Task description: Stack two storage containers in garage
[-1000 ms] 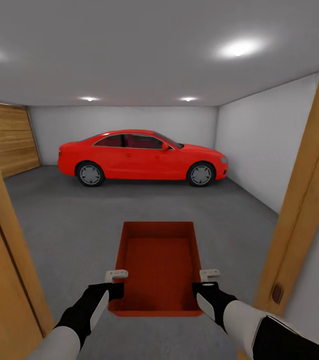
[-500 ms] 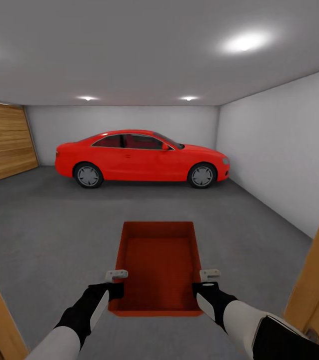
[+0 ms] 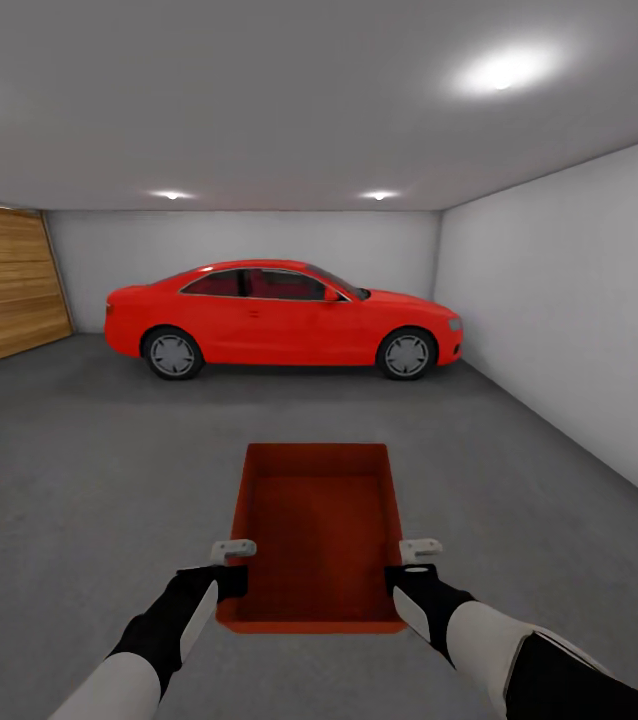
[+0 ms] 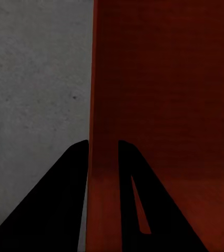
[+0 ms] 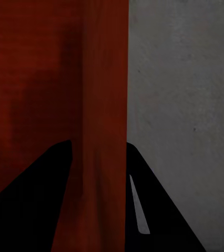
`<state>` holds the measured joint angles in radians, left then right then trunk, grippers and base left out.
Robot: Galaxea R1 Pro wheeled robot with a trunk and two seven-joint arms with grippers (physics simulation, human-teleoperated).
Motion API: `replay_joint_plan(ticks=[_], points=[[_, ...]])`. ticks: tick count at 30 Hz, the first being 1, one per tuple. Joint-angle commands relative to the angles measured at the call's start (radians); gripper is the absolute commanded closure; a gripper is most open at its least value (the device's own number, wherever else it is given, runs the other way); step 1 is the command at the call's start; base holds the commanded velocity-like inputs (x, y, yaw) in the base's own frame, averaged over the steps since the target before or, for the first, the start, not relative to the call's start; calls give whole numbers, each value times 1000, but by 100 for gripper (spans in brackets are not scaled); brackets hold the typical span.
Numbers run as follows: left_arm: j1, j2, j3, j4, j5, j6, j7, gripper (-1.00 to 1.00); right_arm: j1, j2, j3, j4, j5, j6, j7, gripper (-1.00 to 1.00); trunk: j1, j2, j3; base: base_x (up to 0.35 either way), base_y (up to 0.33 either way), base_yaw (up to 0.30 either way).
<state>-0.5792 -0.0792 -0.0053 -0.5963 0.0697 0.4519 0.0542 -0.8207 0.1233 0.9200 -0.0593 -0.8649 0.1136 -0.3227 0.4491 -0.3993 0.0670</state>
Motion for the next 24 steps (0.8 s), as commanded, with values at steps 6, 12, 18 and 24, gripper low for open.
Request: replay_joint_plan(ticks=[6,12,18,24], points=[[1,1,-55,1,-37,4,10,100,-8,-1,-3,-1,9,6,-28,100,1,-1,-1,321,0,0],[1,1,-55,1,-37,4,10,100,-8,-1,-3,-1,9,6,-28,100,1,-1,-1,321,0,0],[1,1,-54,1,-37,4,10,100,-8,-1,-3,-1,9,6,-28,100,1,-1,-1,322,0,0],[1,1,-53,2,-37,4,10,100,-8,-1,-3,-1,9,6,-29,100,1,-1,-1,322,0,0]])
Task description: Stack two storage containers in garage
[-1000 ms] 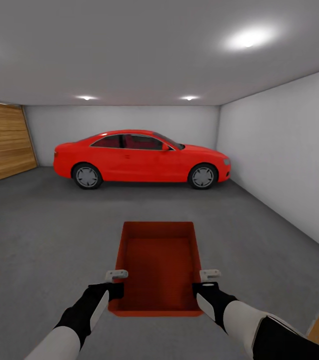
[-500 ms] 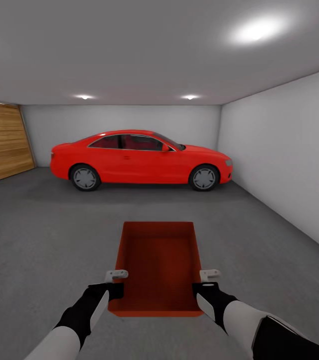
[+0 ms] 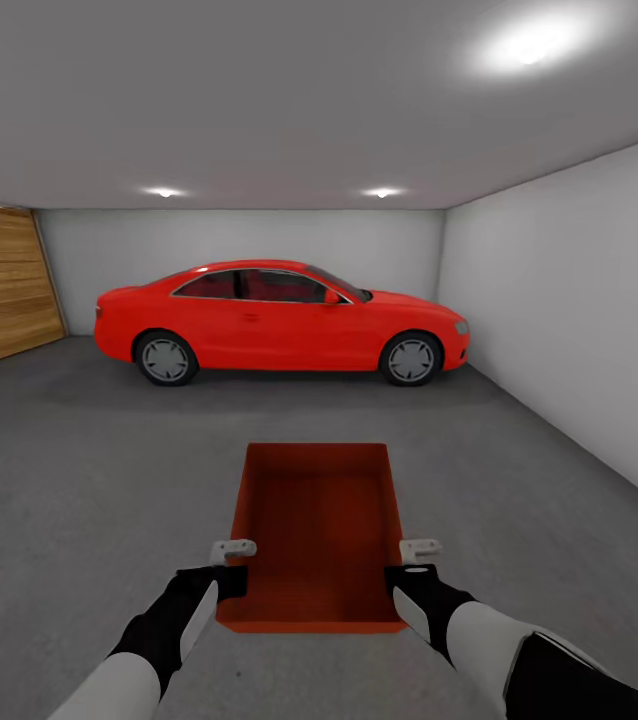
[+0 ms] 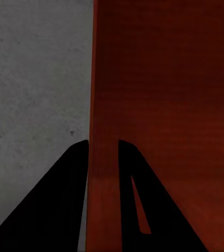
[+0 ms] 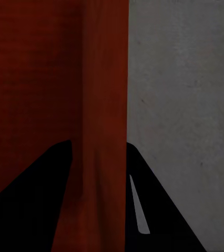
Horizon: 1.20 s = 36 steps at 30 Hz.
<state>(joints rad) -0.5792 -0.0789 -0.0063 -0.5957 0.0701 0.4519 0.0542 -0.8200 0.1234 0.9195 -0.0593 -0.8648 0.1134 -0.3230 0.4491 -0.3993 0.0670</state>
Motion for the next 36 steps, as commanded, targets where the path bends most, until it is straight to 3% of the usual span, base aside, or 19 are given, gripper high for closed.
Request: replay_joint_plan(ticks=[1,36], points=[[1,1,-53,1,-37,4,10,100,-8,-1,-2,-1,9,6,-28,100,1,-1,-1,322,0,0],[1,1,-52,2,-37,4,10,100,-8,-1,-2,-1,9,8,-28,100,1,-1,-1,322,0,-2]])
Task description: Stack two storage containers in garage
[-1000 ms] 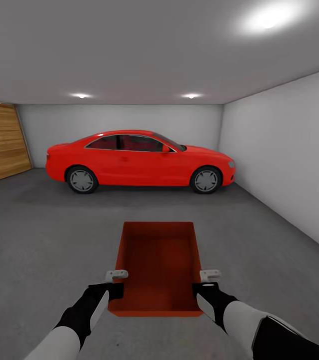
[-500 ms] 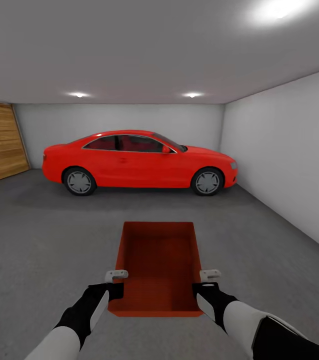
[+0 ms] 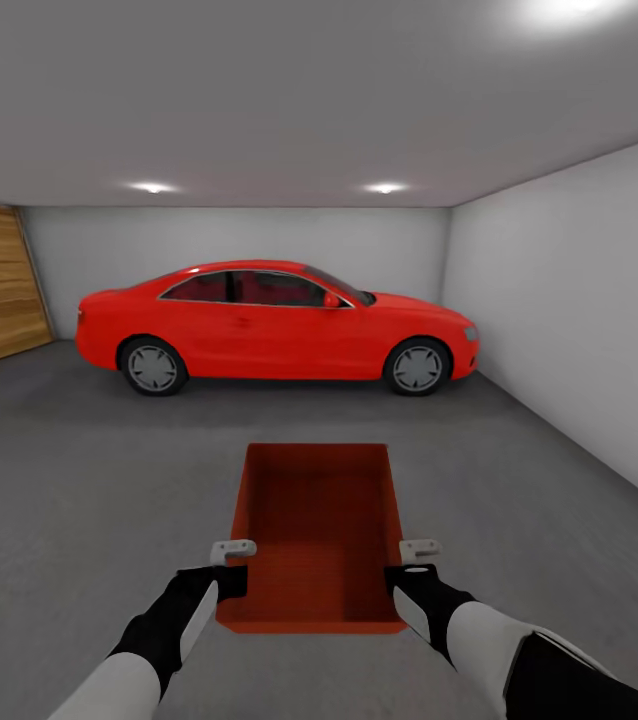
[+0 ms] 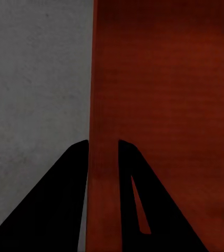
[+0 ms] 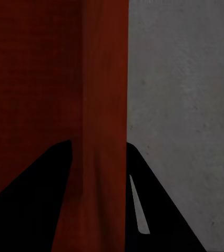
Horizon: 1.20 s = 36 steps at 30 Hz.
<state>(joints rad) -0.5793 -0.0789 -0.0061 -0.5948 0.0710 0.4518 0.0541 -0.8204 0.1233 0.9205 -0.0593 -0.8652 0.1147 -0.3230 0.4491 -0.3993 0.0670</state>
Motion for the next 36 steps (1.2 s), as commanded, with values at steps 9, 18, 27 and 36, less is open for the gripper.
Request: replay_joint_plan(ticks=[9,18,27,36], points=[[1,1,-52,1,-38,4,10,100,-8,-1,-3,-1,9,6,-28,100,1,-1,-1,322,0,-191],[1,1,-52,1,-39,4,10,100,-8,-1,-3,-1,9,6,-28,100,1,-1,-1,322,0,-286],[1,1,-52,0,-39,4,10,100,-8,-1,-3,-1,9,6,-28,100,1,-1,-1,322,0,-289],[1,1,-52,1,-39,4,10,100,-8,-1,-3,-1,9,6,-28,100,1,-1,-1,322,0,-289]])
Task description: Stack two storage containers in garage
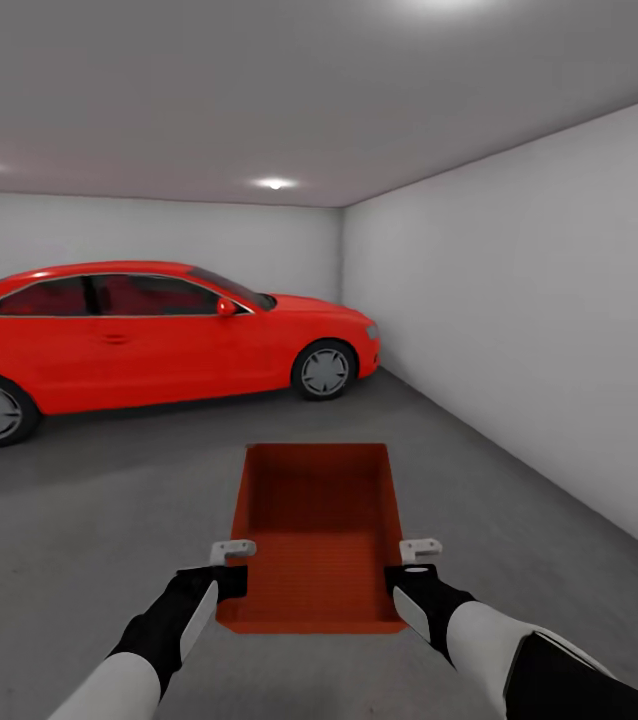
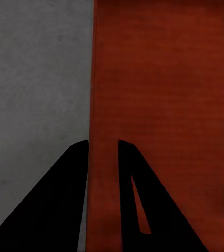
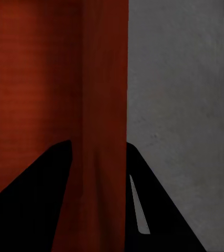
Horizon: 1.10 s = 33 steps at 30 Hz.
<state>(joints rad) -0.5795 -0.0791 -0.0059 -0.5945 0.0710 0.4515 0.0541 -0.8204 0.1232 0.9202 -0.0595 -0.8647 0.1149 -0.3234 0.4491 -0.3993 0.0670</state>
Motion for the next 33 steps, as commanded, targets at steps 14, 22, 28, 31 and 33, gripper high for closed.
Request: replay_joint_plan(ticks=[14,22,28,31,33], points=[[1,1,-52,0,-38,4,10,100,-8,0,-3,0,9,6,-28,100,1,-1,-1,322,0,-289],[1,1,-52,0,-38,4,10,100,-8,0,-3,0,9,6,-28,100,1,-1,-1,322,0,-289],[1,1,-52,1,-38,4,10,100,-8,0,-3,0,9,6,-28,100,1,-1,-1,322,0,-289],[1,1,-52,0,-38,4,10,100,-8,0,-3,0,9,6,-28,100,1,-1,-1,322,0,-289],[1,1,-52,1,-38,4,10,100,-8,0,-3,0,9,6,-28,100,1,-1,-1,322,0,-289]])
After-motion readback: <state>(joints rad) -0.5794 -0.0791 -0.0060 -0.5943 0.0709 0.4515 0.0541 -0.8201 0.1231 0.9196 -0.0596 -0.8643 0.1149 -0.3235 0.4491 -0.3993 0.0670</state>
